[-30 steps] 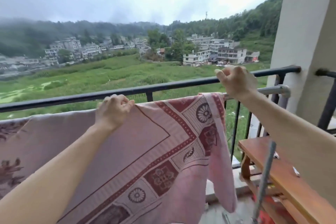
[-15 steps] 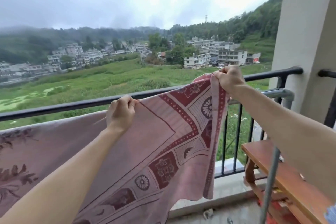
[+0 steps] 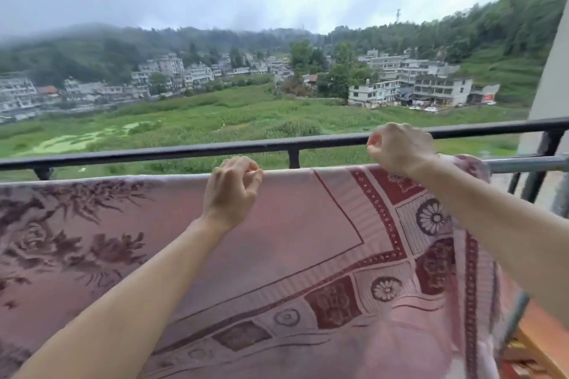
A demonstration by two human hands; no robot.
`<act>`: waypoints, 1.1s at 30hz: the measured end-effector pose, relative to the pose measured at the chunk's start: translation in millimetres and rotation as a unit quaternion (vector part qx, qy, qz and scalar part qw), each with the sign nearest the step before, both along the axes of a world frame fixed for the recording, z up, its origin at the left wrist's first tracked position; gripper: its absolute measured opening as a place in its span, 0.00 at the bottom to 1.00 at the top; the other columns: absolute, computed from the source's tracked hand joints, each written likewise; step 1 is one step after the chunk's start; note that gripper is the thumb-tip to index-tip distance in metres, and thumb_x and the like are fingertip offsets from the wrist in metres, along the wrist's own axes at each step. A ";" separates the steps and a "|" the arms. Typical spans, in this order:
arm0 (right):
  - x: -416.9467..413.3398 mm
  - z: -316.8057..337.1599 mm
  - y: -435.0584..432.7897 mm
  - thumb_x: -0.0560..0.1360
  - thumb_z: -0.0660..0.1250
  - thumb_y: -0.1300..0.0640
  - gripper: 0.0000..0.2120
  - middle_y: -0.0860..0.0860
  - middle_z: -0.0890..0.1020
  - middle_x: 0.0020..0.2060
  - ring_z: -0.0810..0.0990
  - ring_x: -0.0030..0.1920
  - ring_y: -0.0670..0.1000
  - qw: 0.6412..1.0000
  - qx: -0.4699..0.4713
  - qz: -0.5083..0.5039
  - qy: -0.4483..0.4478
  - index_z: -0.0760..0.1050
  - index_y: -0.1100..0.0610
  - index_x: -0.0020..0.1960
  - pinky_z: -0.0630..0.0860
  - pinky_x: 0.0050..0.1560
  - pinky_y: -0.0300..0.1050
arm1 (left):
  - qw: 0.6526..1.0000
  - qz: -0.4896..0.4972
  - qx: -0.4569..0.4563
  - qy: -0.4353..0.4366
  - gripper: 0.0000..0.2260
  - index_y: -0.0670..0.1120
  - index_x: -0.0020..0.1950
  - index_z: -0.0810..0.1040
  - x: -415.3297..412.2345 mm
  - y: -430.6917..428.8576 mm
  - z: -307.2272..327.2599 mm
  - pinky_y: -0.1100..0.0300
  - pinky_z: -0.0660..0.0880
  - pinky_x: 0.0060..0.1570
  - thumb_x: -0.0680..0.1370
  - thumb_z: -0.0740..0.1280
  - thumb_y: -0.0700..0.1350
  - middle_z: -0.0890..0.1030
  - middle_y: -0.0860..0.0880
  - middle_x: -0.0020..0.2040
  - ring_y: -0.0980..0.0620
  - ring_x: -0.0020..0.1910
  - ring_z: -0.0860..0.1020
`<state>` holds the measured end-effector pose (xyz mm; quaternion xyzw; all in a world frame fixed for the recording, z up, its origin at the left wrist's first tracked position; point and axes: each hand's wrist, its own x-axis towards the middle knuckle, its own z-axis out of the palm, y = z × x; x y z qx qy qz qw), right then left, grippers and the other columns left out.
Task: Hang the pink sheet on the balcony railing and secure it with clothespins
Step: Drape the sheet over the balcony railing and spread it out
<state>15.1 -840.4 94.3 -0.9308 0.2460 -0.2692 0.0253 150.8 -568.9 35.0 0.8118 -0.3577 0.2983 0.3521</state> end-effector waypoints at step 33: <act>440.0 -16.8 757.5 0.73 0.68 0.49 0.11 0.51 0.83 0.46 0.78 0.42 0.53 0.893 0.000 0.449 -0.026 0.79 0.48 0.55 0.76 0.40 0.48 | 0.818 0.467 0.044 0.333 0.05 0.49 0.46 0.79 232.6 806.7 -89.9 0.55 0.76 0.47 0.74 0.66 0.47 0.83 0.45 0.47 0.43 0.48 0.79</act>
